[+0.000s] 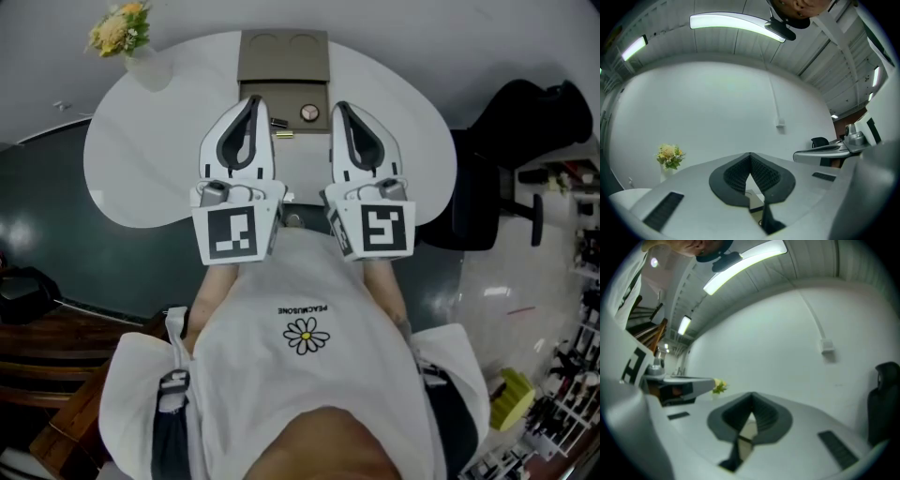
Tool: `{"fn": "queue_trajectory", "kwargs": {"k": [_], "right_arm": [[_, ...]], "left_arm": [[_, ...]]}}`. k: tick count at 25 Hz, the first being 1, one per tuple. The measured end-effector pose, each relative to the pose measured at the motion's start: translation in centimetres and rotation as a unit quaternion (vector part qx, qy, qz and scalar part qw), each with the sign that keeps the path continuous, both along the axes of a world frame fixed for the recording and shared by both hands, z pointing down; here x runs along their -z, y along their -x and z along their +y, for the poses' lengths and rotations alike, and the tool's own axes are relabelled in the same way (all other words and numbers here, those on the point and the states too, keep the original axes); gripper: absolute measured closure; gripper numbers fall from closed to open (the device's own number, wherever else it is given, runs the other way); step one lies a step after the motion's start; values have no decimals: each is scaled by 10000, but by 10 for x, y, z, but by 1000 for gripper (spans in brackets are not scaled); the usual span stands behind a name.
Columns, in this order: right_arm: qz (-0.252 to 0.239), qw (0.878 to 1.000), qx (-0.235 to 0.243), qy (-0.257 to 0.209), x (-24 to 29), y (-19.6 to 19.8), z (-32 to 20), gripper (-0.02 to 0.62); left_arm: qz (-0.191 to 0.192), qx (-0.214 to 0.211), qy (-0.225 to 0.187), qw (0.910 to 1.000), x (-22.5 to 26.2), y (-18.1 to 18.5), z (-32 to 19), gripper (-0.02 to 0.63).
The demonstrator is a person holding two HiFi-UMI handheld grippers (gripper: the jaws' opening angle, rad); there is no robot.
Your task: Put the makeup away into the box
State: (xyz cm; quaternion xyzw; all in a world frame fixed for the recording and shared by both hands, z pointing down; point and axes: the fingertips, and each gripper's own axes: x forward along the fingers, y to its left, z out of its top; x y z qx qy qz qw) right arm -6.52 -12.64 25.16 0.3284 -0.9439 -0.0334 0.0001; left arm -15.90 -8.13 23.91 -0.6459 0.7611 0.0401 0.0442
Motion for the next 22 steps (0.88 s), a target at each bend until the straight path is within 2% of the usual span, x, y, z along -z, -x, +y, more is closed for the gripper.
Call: {"fn": "queue_trajectory", "kwargs": {"k": [10,17,22], "right_arm": [[-66,9998,-19,185,-6,-4,-1,566],[-58,9997,14,251,-11,-2,-1,566],[-14,9995,52,308,-16,1,-2,566]], "left_arm": [[75,169,40,9998,-1,13,4,589],[-27,364,121,9993,-4,27,7,589],[113,673,273,9973,-8,43,9,589]]}}
